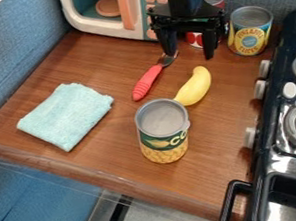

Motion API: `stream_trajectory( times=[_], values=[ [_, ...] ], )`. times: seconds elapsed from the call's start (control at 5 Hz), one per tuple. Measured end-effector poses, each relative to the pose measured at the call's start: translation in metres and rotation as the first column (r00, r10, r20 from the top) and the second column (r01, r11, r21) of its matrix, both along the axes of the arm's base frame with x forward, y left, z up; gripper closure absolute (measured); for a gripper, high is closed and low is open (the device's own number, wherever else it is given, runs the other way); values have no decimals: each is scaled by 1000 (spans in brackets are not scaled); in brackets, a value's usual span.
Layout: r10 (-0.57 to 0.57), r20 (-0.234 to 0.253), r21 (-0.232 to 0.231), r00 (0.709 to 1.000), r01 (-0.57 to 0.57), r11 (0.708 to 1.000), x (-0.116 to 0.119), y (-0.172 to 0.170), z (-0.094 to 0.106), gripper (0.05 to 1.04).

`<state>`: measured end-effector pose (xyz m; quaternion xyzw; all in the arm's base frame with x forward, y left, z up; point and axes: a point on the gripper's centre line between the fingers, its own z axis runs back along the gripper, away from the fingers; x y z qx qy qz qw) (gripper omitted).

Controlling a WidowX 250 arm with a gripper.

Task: Move the blue cloth to the top left corner of the table

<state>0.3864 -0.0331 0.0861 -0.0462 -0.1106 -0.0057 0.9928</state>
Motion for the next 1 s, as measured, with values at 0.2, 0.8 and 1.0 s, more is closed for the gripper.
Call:
stream_trajectory(
  times=[0.2, 0.8, 1.0],
  values=[
    [4, -57, 5, 998, -3, 1000, -7, 1, -20, 83],
    [112, -129, 117, 985, -98, 988, -64, 88, -40, 83],
    [61, -163, 151, 985, -36, 988, -85, 118, -48, 83]
  ],
)
